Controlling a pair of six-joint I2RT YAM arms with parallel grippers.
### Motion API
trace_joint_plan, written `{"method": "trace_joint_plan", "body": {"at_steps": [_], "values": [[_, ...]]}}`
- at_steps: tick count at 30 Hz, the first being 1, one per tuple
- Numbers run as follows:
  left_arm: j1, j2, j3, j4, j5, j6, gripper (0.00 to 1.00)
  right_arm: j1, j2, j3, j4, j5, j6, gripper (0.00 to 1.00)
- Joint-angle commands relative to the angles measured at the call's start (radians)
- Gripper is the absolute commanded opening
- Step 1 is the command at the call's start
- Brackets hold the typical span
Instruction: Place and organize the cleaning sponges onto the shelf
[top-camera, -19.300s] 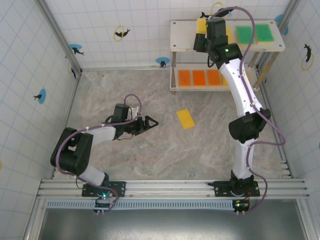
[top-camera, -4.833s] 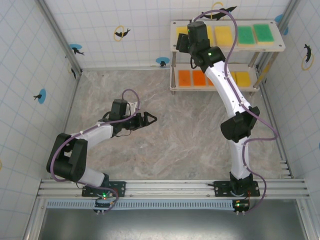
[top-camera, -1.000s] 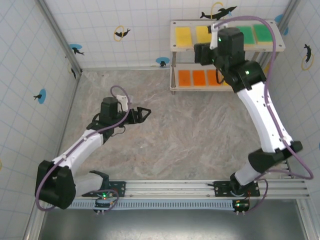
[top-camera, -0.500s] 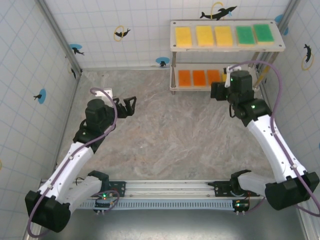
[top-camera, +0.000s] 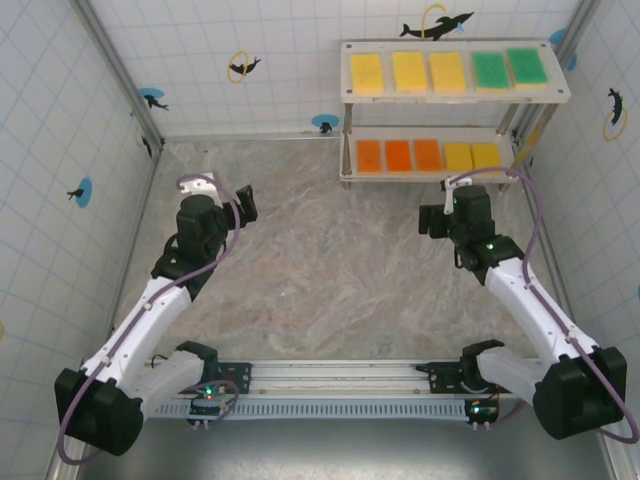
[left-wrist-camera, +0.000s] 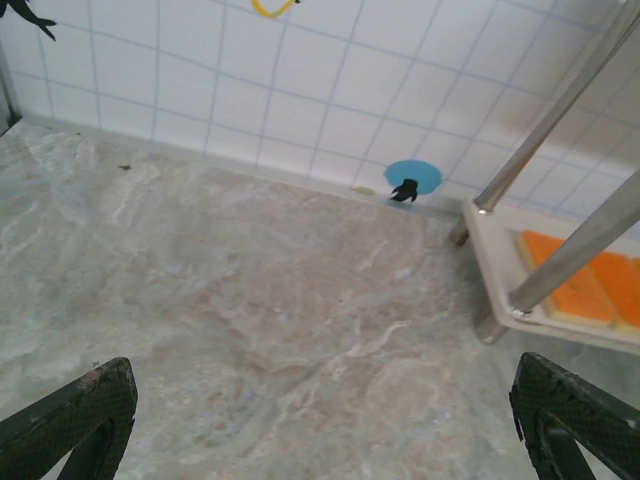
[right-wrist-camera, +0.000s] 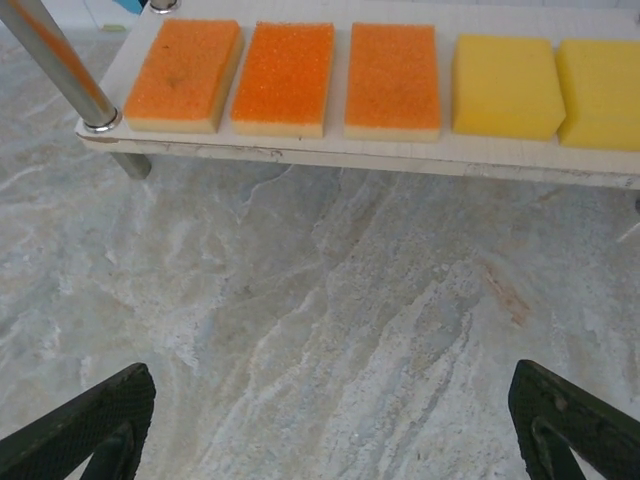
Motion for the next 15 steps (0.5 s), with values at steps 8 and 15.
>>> {"method": "trace_joint_plan", "body": {"at_steps": [8,15], "values": [[0.005,0.109,-0.034,0.124,-0.062,0.035,0.97,-0.172,-0.016,-0.245,0.386,0.016,-0.035,0.99],[0.005,0.147,-0.058,0.176,-0.203,0.154,0.97,-0.254,0.094,-0.306,0.562,-0.033,-0.024,0.99]]}}
